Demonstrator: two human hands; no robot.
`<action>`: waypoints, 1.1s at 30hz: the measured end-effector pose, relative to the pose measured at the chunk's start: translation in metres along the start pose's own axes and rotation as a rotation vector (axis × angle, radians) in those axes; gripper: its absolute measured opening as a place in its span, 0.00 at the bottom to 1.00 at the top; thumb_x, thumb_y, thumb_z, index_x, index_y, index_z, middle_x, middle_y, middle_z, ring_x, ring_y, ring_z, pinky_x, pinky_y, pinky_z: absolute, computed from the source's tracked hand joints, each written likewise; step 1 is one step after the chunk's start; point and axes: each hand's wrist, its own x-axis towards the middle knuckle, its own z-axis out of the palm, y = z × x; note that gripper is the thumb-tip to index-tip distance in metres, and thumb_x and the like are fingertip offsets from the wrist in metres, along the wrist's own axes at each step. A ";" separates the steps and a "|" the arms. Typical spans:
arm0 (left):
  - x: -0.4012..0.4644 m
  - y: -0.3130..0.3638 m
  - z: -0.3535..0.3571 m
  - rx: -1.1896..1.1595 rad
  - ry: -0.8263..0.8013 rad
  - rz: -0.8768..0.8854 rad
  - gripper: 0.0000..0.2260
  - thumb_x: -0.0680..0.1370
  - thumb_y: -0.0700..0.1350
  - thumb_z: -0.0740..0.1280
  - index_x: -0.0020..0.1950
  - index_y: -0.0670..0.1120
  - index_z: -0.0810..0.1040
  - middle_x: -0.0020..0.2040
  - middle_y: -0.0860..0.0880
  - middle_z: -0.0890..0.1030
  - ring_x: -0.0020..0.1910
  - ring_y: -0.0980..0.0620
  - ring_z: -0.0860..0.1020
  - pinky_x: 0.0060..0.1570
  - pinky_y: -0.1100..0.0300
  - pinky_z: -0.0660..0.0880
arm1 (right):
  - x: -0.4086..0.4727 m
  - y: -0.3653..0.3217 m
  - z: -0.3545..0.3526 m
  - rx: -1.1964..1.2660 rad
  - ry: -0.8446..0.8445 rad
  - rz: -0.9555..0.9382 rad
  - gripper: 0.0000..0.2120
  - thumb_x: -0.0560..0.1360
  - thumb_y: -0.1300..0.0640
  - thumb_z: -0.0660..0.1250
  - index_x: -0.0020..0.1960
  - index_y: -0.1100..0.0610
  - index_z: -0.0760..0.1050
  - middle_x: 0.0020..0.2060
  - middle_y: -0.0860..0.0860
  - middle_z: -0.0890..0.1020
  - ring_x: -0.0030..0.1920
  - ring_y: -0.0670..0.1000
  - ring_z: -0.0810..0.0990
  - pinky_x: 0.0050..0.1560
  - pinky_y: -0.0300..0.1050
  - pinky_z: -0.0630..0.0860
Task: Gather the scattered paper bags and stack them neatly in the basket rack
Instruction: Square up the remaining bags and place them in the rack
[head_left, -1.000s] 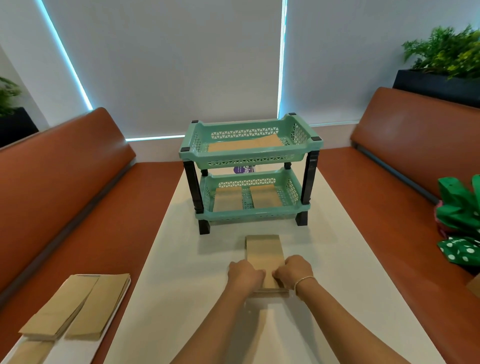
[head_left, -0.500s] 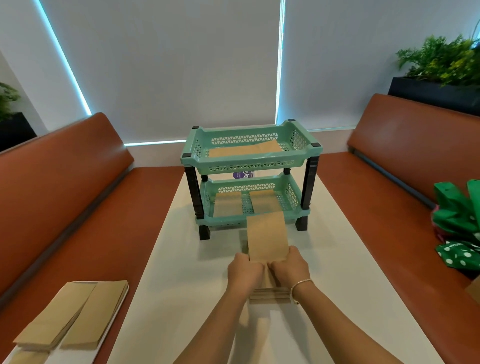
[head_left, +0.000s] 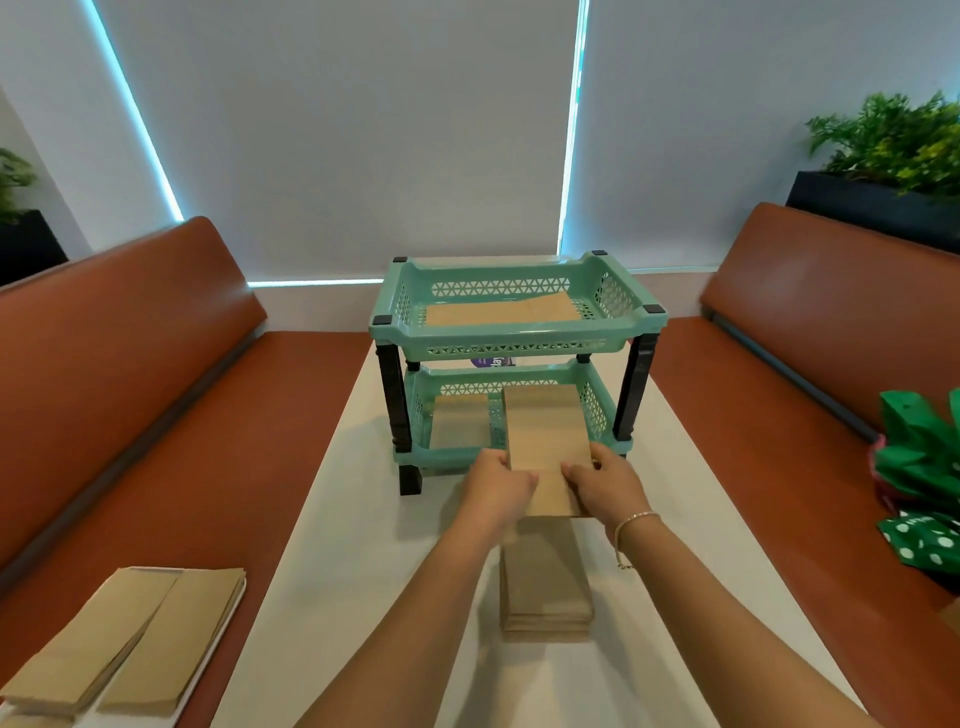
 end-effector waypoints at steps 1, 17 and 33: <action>0.006 0.007 -0.001 0.002 -0.005 0.000 0.03 0.76 0.39 0.67 0.46 0.46 0.74 0.52 0.46 0.79 0.54 0.46 0.78 0.55 0.54 0.75 | 0.008 -0.006 -0.001 -0.009 0.011 -0.007 0.12 0.76 0.63 0.63 0.59 0.58 0.74 0.53 0.53 0.79 0.52 0.56 0.77 0.57 0.52 0.76; 0.158 0.044 0.015 0.328 0.009 -0.044 0.06 0.73 0.38 0.64 0.43 0.39 0.80 0.47 0.42 0.83 0.48 0.45 0.81 0.52 0.57 0.78 | 0.161 -0.032 0.014 -0.425 0.018 -0.017 0.09 0.73 0.63 0.63 0.49 0.60 0.80 0.51 0.56 0.81 0.52 0.58 0.78 0.49 0.39 0.70; 0.186 0.008 0.053 0.616 0.031 -0.090 0.16 0.78 0.45 0.64 0.62 0.37 0.75 0.62 0.41 0.77 0.61 0.45 0.76 0.56 0.60 0.72 | 0.184 0.000 0.035 -0.739 -0.048 0.096 0.12 0.75 0.63 0.61 0.57 0.64 0.77 0.56 0.58 0.80 0.57 0.56 0.78 0.56 0.43 0.73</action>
